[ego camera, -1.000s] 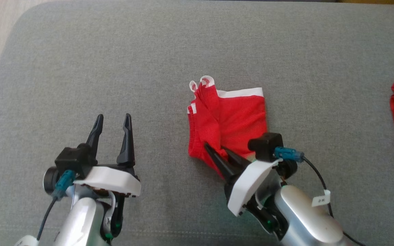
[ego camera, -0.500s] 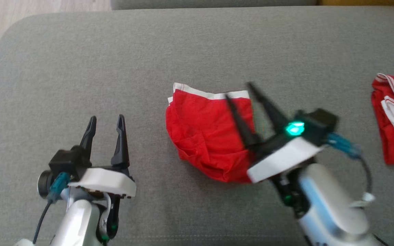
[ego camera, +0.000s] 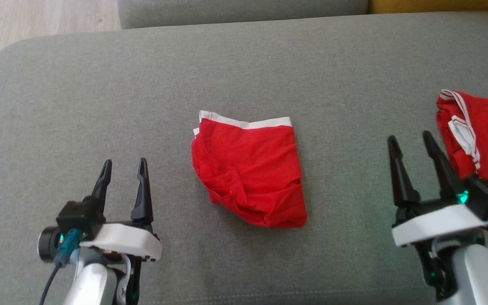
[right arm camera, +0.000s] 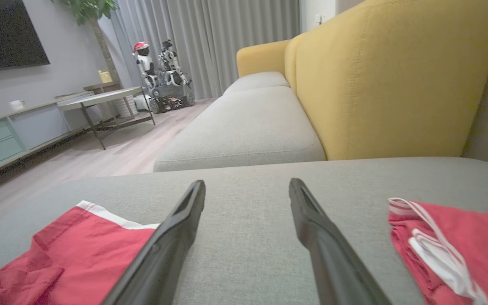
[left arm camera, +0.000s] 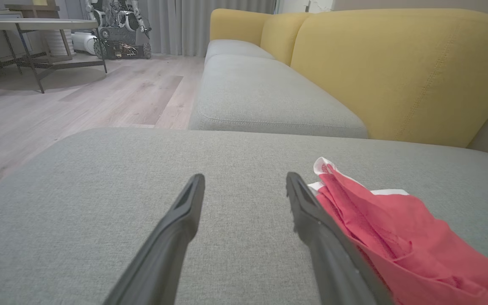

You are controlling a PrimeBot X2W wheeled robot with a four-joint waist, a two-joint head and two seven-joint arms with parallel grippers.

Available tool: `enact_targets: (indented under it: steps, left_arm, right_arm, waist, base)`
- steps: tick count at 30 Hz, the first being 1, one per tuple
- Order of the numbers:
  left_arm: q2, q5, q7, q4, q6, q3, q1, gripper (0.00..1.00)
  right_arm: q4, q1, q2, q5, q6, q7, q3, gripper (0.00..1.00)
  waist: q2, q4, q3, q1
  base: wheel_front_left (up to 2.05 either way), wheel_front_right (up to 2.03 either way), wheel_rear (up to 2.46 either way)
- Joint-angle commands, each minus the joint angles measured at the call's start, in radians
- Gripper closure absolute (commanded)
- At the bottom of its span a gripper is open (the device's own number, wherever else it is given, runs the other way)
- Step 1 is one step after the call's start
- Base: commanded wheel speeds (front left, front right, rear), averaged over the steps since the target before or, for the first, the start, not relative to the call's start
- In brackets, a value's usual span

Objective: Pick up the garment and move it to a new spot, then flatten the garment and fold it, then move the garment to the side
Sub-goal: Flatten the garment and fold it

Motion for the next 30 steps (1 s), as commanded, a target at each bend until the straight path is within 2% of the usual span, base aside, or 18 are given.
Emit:
enact_targets:
  steps: [1, 8, 22, 23, 24, 27, 30]
  left_arm:
    - [0.022, 0.008, 0.002, -0.046, 0.008, 0.028, -0.024, 0.0]
    - [0.031, 0.005, 0.015, -0.068, 0.015, 0.024, -0.005, 0.0]
    - [0.039, 0.003, 0.02, -0.076, 0.023, 0.013, -0.002, 0.0]
    - [0.039, 0.003, 0.021, -0.076, 0.022, 0.012, -0.006, 0.0]
    - [0.039, 0.004, 0.021, -0.076, 0.021, 0.009, -0.012, 0.0]
    - [0.036, 0.004, 0.02, -0.074, 0.019, 0.004, -0.027, 0.0]
    - [0.033, 0.001, 0.016, -0.066, 0.017, 0.002, -0.039, 0.0]
  right_arm:
    - [-0.051, -0.007, -0.001, -0.011, -0.001, 0.009, 0.006, 0.0]
    - [-0.085, 0.015, 0.009, -0.027, -0.001, 0.034, -0.012, 0.0]
    - [-0.078, 0.009, 0.019, -0.033, -0.001, 0.042, -0.013, 0.0]
    - [-0.074, 0.004, 0.02, -0.03, -0.001, 0.046, -0.011, 0.53]
    - [-0.066, -0.001, 0.02, -0.03, -0.001, 0.052, -0.01, 1.0]
    - [-0.036, -0.027, 0.02, -0.03, -0.001, 0.064, 0.04, 1.0]
    - [0.023, -0.063, 0.022, -0.013, -0.001, 0.071, 0.147, 1.0]
  waist:
    - [-0.0001, -0.003, -0.001, 0.0]
    - [-0.0001, -0.008, 0.001, 0.0]
    - [-0.0001, 0.001, 0.008, 0.0]
    - [-0.0001, 0.004, 0.012, 0.0]
    - [-0.0001, 0.009, 0.016, 0.0]
    - [-0.0001, 0.027, 0.028, 0.0]
    - [-0.0001, 0.048, 0.039, 0.0]
  base:
    - [0.0, 0.0, 0.0]
    - [0.0, 0.0, 0.0]
    - [0.0, 0.0, 0.0]
    - [0.0, 0.0, 0.0]
    - [0.0, 0.0, 0.0]
    - [0.0, 0.0, 0.0]
    - [0.0, 0.0, 0.0]
